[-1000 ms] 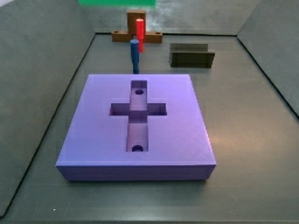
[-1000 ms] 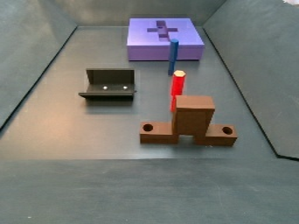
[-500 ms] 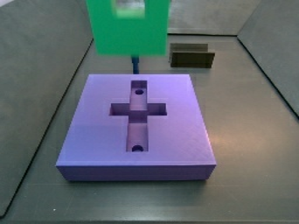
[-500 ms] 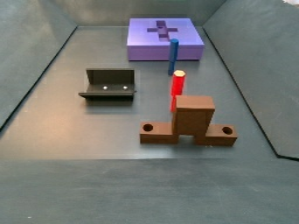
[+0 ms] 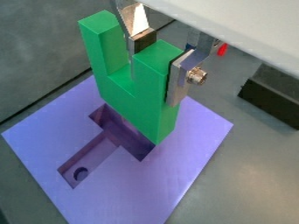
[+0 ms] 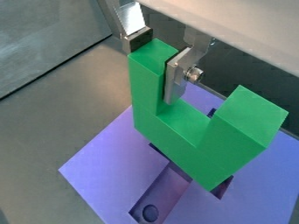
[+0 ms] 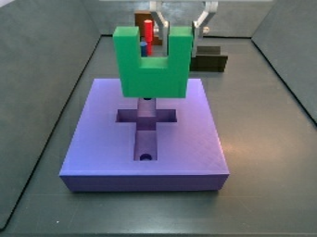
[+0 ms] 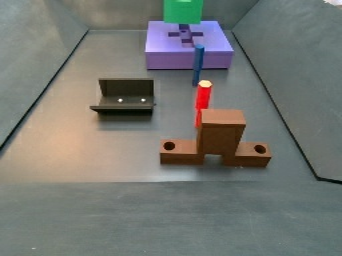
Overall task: Pick up the green object. Move up. Move to above the board. Insert the green object.
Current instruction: Insert the green object.
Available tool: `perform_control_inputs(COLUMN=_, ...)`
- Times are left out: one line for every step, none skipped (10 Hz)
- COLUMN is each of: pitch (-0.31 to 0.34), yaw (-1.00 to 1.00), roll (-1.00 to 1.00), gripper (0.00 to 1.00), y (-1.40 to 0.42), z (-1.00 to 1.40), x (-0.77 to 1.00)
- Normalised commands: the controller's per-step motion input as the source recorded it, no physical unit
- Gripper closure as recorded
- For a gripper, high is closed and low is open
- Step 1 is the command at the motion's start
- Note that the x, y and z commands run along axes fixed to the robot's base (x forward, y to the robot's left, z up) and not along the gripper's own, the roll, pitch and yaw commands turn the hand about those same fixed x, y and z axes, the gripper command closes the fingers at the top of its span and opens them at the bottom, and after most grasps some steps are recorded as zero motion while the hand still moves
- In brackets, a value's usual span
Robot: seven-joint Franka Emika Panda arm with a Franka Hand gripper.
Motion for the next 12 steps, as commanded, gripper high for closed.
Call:
perform_control_inputs(pitch=-0.019, yaw=0.19, roll=0.04, gripper=1.00, y=-0.11, z=-0.41, x=0.00)
perform_control_inputs(pitch=-0.036, yaw=0.23, roll=0.05, gripper=1.00, y=-0.07, z=-0.50, x=0.00)
perform_control_inputs(pitch=-0.003, yaw=0.25, roll=0.09, gripper=1.00, y=-0.06, z=-0.43, x=0.00)
perform_control_inputs(pitch=0.000, yaw=0.18, roll=0.08, gripper=1.00, y=-0.13, z=-0.25, x=-0.05)
perform_control_inputs(pitch=0.000, yaw=0.16, roll=0.07, gripper=1.00, y=-0.13, z=-0.23, x=-0.02)
perform_control_inputs(pitch=0.000, yaw=0.05, roll=0.01, gripper=1.00, y=-0.09, z=-0.13, x=-0.07)
perform_control_inputs(pitch=-0.004, yaw=0.01, roll=0.00, gripper=1.00, y=-0.05, z=-0.05, x=-0.07)
perform_control_inputs(pitch=-0.009, yaw=0.00, roll=0.00, gripper=1.00, y=0.00, z=-0.03, x=-0.13)
perform_control_inputs(pitch=-0.007, yaw=0.00, roll=0.03, gripper=1.00, y=0.00, z=-0.08, x=-0.01)
perform_control_inputs(pitch=-0.010, yaw=0.00, roll=0.05, gripper=1.00, y=0.01, z=-0.13, x=-0.07)
perform_control_inputs(pitch=-0.016, yaw=0.00, roll=0.04, gripper=1.00, y=0.00, z=-0.10, x=-0.11)
perform_control_inputs(pitch=-0.013, yaw=0.00, roll=0.03, gripper=1.00, y=0.00, z=-0.09, x=-0.09)
